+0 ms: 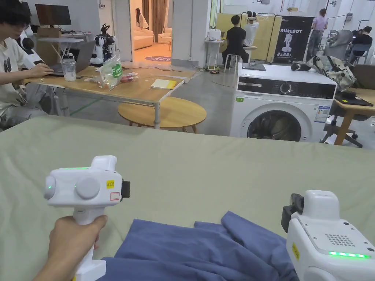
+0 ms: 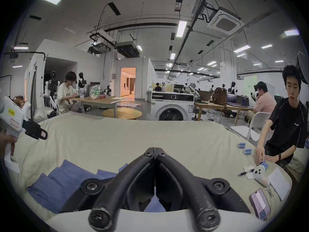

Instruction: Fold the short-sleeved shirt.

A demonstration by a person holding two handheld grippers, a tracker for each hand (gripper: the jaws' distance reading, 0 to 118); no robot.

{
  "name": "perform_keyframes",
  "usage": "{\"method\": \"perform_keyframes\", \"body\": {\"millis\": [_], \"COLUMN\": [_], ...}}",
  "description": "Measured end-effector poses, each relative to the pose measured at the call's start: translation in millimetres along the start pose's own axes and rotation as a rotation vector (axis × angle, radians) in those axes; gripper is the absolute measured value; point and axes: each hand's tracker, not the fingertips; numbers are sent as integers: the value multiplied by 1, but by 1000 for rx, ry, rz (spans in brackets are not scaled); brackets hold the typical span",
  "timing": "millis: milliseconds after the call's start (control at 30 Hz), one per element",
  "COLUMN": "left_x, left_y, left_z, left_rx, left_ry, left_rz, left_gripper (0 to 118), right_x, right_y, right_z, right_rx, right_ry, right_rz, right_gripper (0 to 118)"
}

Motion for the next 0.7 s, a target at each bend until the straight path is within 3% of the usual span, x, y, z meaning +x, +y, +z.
{"method": "perform_keyframes", "body": {"millis": [167, 267, 400, 467, 567, 633, 667, 700], "left_x": [-5, -9, -8, -6, 2, 11, 16, 20], "left_y": [15, 9, -11, -22, -26, -29, -30, -31], "left_z": [-56, -93, -131, -147, -142, -137, -135, -134], "left_rx": [-199, -325, -423, -489, -421, -392, -379, -385], "left_ry": [-30, -56, 42, 47, 83, 86, 64, 24], "left_rz": [19, 52, 44, 11, -21, -74, -109, -122], "left_gripper": [0, 55, 63, 63, 60, 27, 4, 0], "right_x": [1, 7, 18, 24, 34, 39, 41, 43], "right_y": [-4, -6, -8, -10, -13, -13, -13, -13], "right_z": [-5, -5, -2, 0, 2, 0, -1, -3], "right_rx": [-24, -36, -46, -52, -64, -75, -81, -86], "right_ry": [0, -6, -27, -37, -54, -64, -67, -69], "right_rz": [4, 10, 20, 26, 34, 37, 36, 33], "right_gripper": [0, 0, 0, 0, 0, 0, 0, 0]}}
